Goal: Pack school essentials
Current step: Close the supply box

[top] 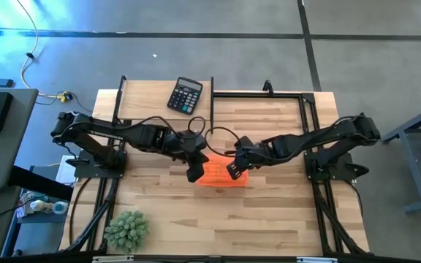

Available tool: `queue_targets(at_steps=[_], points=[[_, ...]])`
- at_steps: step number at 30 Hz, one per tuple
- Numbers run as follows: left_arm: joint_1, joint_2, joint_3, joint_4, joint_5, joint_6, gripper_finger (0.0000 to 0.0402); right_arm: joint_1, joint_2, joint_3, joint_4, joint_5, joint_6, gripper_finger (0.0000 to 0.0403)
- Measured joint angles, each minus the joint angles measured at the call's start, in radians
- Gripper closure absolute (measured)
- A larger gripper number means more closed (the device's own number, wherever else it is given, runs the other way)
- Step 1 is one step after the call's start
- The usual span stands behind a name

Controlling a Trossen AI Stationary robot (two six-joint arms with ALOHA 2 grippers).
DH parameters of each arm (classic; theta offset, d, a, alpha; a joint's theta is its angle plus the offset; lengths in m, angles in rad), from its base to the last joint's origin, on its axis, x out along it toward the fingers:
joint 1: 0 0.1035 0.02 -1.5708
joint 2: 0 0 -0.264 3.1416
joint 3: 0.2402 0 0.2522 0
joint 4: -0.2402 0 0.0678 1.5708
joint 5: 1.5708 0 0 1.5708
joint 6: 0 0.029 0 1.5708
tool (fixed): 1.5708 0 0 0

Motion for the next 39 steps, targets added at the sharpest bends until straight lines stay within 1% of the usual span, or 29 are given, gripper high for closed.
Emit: queue_targets(at_steps=[7,9,15,22,31,35,39], points=[[0.0,0.054,0.002,0.0,-0.002,0.0,0.0401,0.008,0.065,0.0,0.008,-0.058,0.027,0.0403],[0.0,0.083,-0.002,-0.047,0.0,0.0,0.0401,0.014,0.077,0.0,0.004,-0.074,0.052,0.0403],[0.0,0.162,-0.001,-0.044,0.041,0.008,0.0401,0.038,0.091,-0.001,-0.022,-0.079,0.103,0.0403],[-0.002,0.222,-0.001,-0.04,0.042,0.01,0.0401,0.048,0.109,-0.002,-0.033,-0.095,0.147,0.0403],[-0.002,0.235,-0.001,-0.048,0.051,0.015,0.0401,0.048,0.132,-0.001,-0.034,-0.128,0.157,0.0403],[0.0,0.247,0.0,-0.045,0.054,0.025,0.0401,0.047,0.135,-0.001,-0.033,-0.127,0.152,0.0403],[0.003,0.27,0.001,-0.041,0.08,0.026,0.0401,0.046,0.135,-0.001,-0.041,-0.116,0.151,0.0403]])
